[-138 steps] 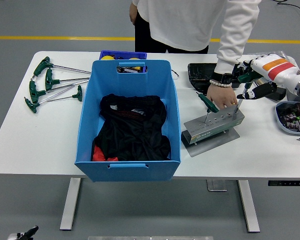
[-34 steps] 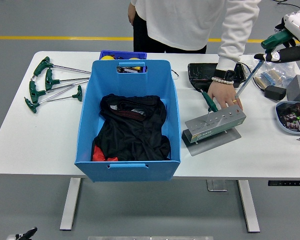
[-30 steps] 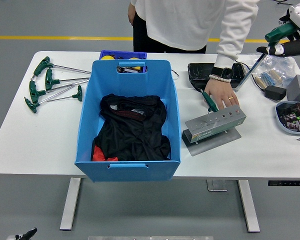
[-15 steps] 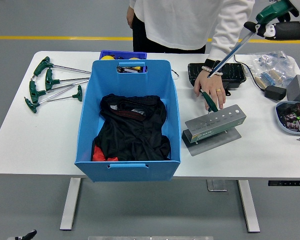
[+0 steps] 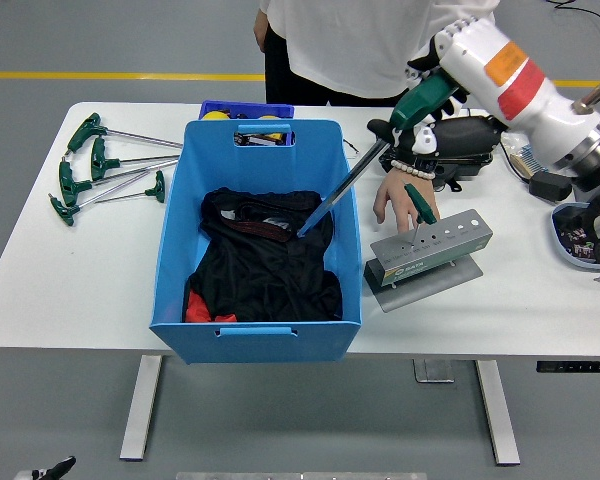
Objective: Lift tool from toolbox,place it in box,lift tool from toolbox,place it in box
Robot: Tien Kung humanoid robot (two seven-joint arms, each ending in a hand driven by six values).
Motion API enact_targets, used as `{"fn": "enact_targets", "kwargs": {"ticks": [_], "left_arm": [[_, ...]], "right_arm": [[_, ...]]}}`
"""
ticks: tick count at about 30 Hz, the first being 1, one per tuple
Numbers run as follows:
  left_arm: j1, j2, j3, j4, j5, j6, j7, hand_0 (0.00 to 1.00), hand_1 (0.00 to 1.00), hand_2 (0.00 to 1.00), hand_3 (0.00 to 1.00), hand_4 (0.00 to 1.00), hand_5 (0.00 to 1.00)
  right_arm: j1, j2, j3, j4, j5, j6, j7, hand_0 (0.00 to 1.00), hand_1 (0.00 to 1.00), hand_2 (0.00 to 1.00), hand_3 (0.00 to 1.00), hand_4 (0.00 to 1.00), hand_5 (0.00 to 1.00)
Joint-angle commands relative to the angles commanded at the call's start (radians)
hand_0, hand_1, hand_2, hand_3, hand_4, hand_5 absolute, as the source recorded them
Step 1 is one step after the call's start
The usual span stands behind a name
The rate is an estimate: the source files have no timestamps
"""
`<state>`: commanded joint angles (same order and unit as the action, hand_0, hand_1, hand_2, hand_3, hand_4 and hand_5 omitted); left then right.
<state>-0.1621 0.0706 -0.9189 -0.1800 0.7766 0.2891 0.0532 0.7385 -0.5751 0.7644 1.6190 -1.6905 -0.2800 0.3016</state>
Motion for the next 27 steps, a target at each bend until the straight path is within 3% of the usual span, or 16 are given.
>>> {"fn": "enact_targets", "kwargs": {"ticks": [5,27], "left_arm": [[-0.003,0.0,0.007,0.0,-0.009,-0.001,-0.003,0.715,0.715,0.744,0.631,0.63,0.511],[-0.01,0.001,0.015,0.0,-0.023,0.0,-0.004,0.716,0.715,0.744,0.632,0.63,0.511]], "right_arm": [[0.016,0.058,-0.082,-0.039,-0.034,-0.011,-0.011,0.002,0.002,0.002,0.002,0.708,0.557],[0.142,0.258,-0.348,-0.375,-0.054,-0.026,-0.038,0.002,0.002,0.002,0.002,0.698,0.575]]}}
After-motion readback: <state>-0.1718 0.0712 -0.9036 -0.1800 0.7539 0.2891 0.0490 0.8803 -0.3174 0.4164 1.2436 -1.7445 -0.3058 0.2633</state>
